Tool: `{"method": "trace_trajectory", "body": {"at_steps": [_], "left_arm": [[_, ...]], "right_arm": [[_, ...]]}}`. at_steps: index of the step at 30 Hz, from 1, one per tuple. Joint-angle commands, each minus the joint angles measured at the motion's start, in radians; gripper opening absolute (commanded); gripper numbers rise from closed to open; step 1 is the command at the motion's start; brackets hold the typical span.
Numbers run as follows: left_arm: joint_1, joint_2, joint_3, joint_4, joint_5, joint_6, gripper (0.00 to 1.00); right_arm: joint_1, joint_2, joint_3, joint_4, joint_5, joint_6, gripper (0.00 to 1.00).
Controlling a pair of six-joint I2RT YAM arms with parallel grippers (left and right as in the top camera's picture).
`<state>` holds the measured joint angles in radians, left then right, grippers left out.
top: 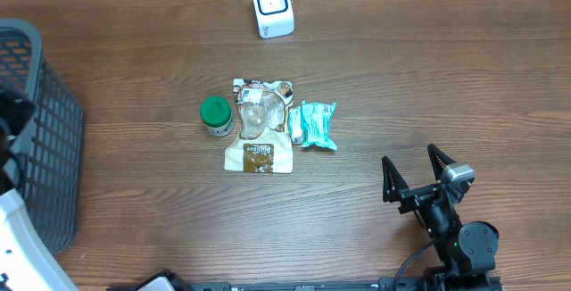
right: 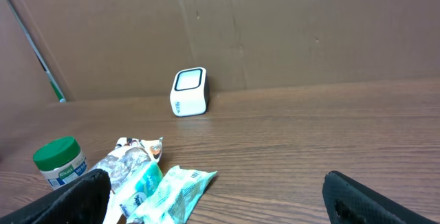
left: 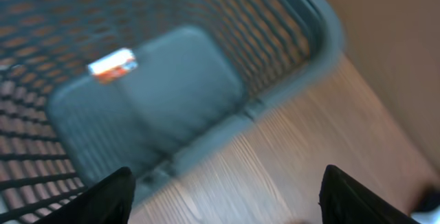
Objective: Scan the item barcode
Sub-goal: 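Reach into the basket and grasp the orange Kleenex tissue pack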
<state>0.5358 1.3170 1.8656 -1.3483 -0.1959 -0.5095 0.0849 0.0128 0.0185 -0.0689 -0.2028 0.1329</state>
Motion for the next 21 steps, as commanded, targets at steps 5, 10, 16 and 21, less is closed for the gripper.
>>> {"method": "trace_trajectory", "body": {"at_steps": [5, 10, 16, 21], "left_arm": [[0.098, 0.066, -0.043, 0.120, -0.024, 0.017, 0.70], [0.114, 0.174, -0.047, 0.147, -0.042, 0.206, 0.69], [0.153, 0.271, -0.070, 0.148, -0.072, 0.275, 0.69], [0.221, 0.280, -0.177, 0.236, 0.008, 0.360, 0.72]], "right_arm": [[-0.006, -0.010, -0.011, 0.005, 0.000, -0.003, 1.00], [-0.006, -0.010, -0.011, 0.005, 0.000, -0.003, 1.00], [-0.006, -0.010, -0.011, 0.005, 0.000, -0.003, 1.00], [-0.006, -0.010, -0.011, 0.005, 0.000, -0.003, 1.00]]}}
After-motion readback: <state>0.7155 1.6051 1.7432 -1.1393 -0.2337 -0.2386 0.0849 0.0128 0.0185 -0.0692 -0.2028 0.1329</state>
